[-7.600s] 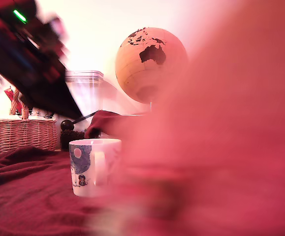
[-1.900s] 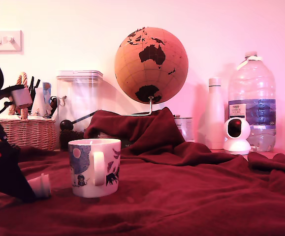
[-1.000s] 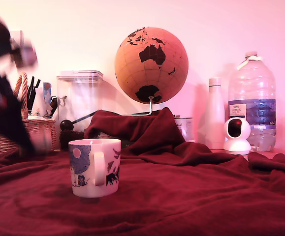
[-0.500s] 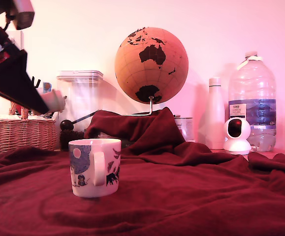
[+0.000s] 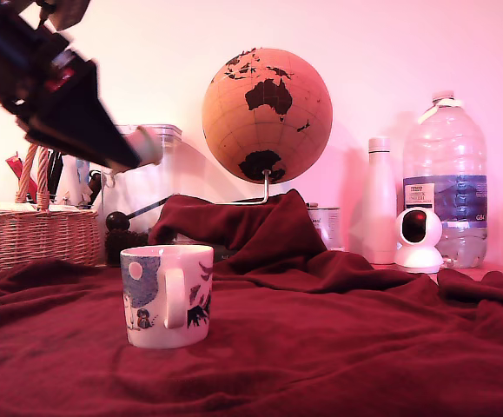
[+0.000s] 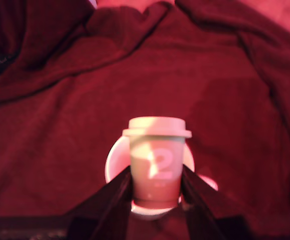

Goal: Pick up the coffee capsules on the table and drop them inside the coffee cup

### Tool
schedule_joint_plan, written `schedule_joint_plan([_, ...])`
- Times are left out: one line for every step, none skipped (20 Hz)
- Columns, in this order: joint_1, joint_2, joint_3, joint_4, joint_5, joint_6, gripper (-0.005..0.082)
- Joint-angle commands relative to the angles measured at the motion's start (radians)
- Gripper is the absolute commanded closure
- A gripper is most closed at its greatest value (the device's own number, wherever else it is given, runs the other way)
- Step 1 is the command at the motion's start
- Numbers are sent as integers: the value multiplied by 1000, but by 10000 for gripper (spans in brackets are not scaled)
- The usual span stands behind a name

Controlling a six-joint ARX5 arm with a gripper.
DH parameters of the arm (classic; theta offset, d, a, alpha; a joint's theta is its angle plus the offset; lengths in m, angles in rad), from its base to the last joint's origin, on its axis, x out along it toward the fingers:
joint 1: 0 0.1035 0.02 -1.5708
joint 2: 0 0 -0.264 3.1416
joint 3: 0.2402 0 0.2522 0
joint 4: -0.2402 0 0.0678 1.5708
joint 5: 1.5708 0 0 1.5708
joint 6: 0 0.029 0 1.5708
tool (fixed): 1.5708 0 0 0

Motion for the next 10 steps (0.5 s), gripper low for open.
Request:
schedule_joint_plan([-13, 39, 7, 11, 2, -22, 574])
schedule_joint_plan([-21, 53, 9, 11, -1, -28, 574])
schedule_joint_plan([-29, 63, 11, 11, -4, -28, 574])
schedule_joint_plan([-37, 75, 16, 11, -5, -28, 574])
schedule_joint_plan([-42, 84, 26, 8, -5, -35, 574])
schedule_joint_plan([-47, 95, 37, 7, -8, -41, 574])
schedule_joint_plan([-50, 108, 56, -5, -16, -45, 574])
schedule_joint_plan([-53, 123, 80, -24, -24, -45, 574])
schedule_joint_plan([-53, 141, 108, -47, -31, -45, 574])
schedule_joint_plan([-53, 161, 138, -78, -33, -44, 574])
